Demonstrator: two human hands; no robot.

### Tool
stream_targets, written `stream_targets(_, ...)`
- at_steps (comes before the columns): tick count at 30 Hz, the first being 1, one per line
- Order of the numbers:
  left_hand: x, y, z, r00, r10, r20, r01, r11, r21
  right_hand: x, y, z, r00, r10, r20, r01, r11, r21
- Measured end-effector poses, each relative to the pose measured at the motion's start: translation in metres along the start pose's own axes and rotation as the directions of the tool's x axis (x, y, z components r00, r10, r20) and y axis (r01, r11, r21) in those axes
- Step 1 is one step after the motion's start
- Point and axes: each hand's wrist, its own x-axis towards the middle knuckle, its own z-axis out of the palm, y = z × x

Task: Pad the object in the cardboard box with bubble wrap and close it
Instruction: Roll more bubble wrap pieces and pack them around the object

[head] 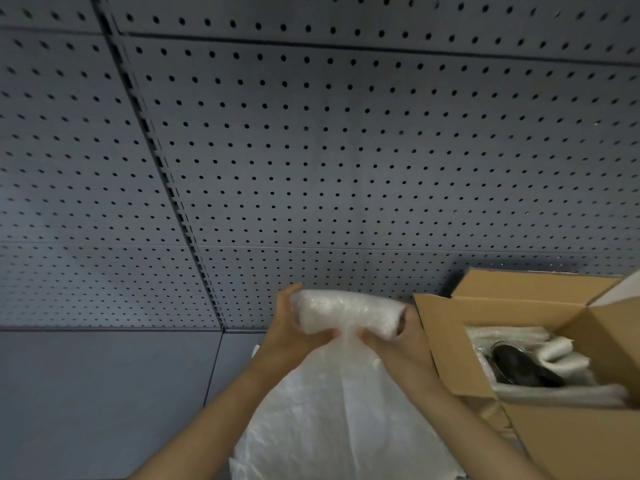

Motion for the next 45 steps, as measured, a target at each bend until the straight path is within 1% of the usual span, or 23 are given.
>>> stream_targets(1,-0.001,0.002,0.002,1.0,-0.006,-0.022,0.006,1.0,-0.003,-0.001,-0.001,0.001,0.998,-0.04,-0.043,0.039,0.999,-0.024)
stream_targets(3,-0.001,0.007,0.007,0.992,0.014,-0.125,-0.012,1.0,0.023,-0.004,-0.002,0.003,0.984,-0.119,-0.13,0.111,0.992,-0.067)
stream_targets(5,-0.003,0.015,0.013,0.971,0.06,-0.23,-0.042,0.996,0.081,-0.007,-0.002,0.008,0.96,-0.174,-0.218,0.166,0.985,-0.054)
stream_targets(8,-0.005,0.023,0.022,0.95,0.11,-0.291,-0.085,0.991,0.1,-0.007,-0.005,0.014,0.921,-0.275,-0.277,0.259,0.961,-0.095)
stream_targets(10,-0.004,0.025,0.028,0.94,0.123,-0.318,-0.098,0.991,0.093,0.0,-0.003,0.019,0.917,-0.344,-0.201,0.306,0.931,-0.197)
stream_targets(12,-0.003,0.026,0.032,0.935,0.104,-0.34,-0.076,0.992,0.096,0.005,0.002,0.026,0.935,-0.353,-0.043,0.327,0.901,-0.284)
stream_targets(13,-0.002,0.025,0.033,0.933,0.088,-0.35,-0.059,0.994,0.093,0.002,0.003,0.031,0.93,-0.366,0.009,0.353,0.889,-0.292)
stream_targets(15,-0.002,0.025,0.033,0.931,0.082,-0.356,-0.054,0.995,0.088,-0.009,0.009,0.039,0.902,-0.43,0.019,0.417,0.862,-0.288)
stream_targets(17,-0.004,0.023,0.032,0.949,0.091,-0.303,-0.071,0.995,0.075,-0.023,0.012,0.044,0.884,-0.465,-0.042,0.43,0.846,-0.315)
stream_targets(19,-0.01,0.022,0.031,0.981,0.067,-0.182,-0.064,0.998,0.018,-0.027,0.013,0.044,0.836,-0.532,-0.131,0.45,0.803,-0.392)
stream_targets(21,-0.018,0.019,0.031,0.997,0.043,-0.065,-0.045,0.999,-0.03,-0.021,0.014,0.042,0.792,-0.588,-0.162,0.462,0.751,-0.471)
stream_targets(23,-0.023,0.017,0.031,1.0,0.018,-0.015,-0.02,0.997,-0.079,-0.017,0.019,0.039,0.815,-0.573,-0.089,0.464,0.736,-0.493)
stream_targets(26,-0.024,0.013,0.028,1.0,-0.012,-0.005,0.011,0.989,-0.145,-0.022,0.031,0.038,0.867,-0.485,0.114,0.475,0.735,-0.484)
stream_targets(28,-0.024,0.012,0.024,1.0,-0.009,-0.005,0.008,0.987,-0.158,-0.025,0.037,0.041,0.873,-0.466,0.141,0.466,0.713,-0.524)
stream_targets(30,-0.024,0.013,0.02,0.999,0.0,0.033,0.006,0.982,-0.189,-0.024,0.036,0.043,0.881,-0.472,0.033,0.42,0.749,-0.512)
stream_targets(32,-0.025,0.016,0.018,0.994,0.028,0.104,-0.007,0.98,-0.197,-0.018,0.029,0.041,0.877,-0.471,-0.098,0.389,0.813,-0.433)
stream_targets(34,-0.025,0.021,0.014,0.984,0.065,0.164,-0.047,0.993,-0.111,-0.01,0.023,0.031,0.849,-0.499,-0.172,0.402,0.822,-0.403)
stream_targets(36,-0.02,0.026,0.01,0.972,0.132,0.194,-0.147,0.987,0.064,-0.003,0.02,0.018,0.84,-0.511,-0.182,0.403,0.812,-0.422)
stream_targets(37,-0.017,0.027,0.008,0.965,0.165,0.202,-0.199,0.966,0.164,0.001,0.018,0.01,0.848,-0.502,-0.171,0.408,0.823,-0.394)
stream_targets(39,-0.01,0.029,0.005,0.957,0.21,0.2,-0.273,0.885,0.378,0.004,0.013,-0.008,0.828,-0.532,-0.177,0.425,0.802,-0.419)
stream_targets(41,-0.005,0.03,0.007,0.951,0.227,0.208,-0.306,0.773,0.556,0.006,0.015,-0.027,0.833,-0.526,-0.173,0.399,0.787,-0.47)
stream_targets(43,-0.002,0.033,0.015,0.941,0.235,0.243,-0.338,0.658,0.673,0.006,0.019,-0.049,0.845,-0.492,-0.21,0.353,0.808,-0.471)
stream_targets(45,0.0,0.039,0.03,0.93,0.241,0.277,-0.366,0.553,0.749,0.008,0.025,-0.072,0.855,-0.444,-0.268,0.315,0.856,-0.41)
